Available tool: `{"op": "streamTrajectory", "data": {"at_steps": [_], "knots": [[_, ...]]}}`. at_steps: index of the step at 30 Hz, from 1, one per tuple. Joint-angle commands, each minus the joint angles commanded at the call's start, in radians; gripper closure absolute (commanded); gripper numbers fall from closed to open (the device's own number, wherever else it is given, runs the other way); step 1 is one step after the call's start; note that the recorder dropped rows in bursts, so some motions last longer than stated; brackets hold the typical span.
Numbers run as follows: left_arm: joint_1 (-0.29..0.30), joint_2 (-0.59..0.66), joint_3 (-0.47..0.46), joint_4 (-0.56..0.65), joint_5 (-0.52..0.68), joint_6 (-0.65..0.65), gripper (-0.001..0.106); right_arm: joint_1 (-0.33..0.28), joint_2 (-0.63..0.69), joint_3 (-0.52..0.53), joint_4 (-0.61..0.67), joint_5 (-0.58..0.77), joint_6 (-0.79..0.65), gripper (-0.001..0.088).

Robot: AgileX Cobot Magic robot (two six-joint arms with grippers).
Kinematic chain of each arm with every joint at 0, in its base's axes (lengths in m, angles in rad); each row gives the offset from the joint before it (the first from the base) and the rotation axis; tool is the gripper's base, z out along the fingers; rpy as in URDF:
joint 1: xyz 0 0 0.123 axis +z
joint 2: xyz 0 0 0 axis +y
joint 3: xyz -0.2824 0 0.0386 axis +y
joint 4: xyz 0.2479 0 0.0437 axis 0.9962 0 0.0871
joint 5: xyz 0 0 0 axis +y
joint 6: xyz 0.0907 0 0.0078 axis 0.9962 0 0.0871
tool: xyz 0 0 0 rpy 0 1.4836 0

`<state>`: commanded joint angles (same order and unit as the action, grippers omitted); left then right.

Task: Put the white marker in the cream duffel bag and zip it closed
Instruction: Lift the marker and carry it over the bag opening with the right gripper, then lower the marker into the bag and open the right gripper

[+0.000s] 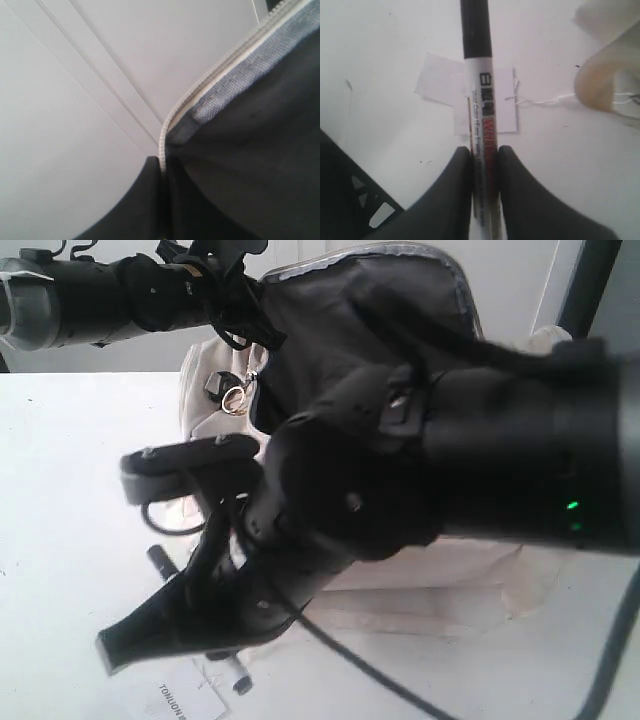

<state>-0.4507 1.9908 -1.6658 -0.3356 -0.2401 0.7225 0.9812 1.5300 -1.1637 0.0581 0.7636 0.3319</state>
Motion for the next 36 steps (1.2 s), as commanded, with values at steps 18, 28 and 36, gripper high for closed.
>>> {"op": "streamTrajectory", "data": {"at_steps": [18,28,36], "knots": [[0.0,0.0,0.0,0.0,0.0,0.0,0.105,-0.476,-0.2,0.0,-0.146,0.154,-0.063,0.0868],[0.0,0.0,0.0,0.0,0.0,0.0,0.105,-0.633,-0.167,0.0,-0.165,-0.142,-0.067,0.0868],[0.0,0.0,0.0,0.0,0.0,0.0,0.105,-0.633,-0.035,0.0,-0.22,-0.215,-0.226,0.0868]]}}
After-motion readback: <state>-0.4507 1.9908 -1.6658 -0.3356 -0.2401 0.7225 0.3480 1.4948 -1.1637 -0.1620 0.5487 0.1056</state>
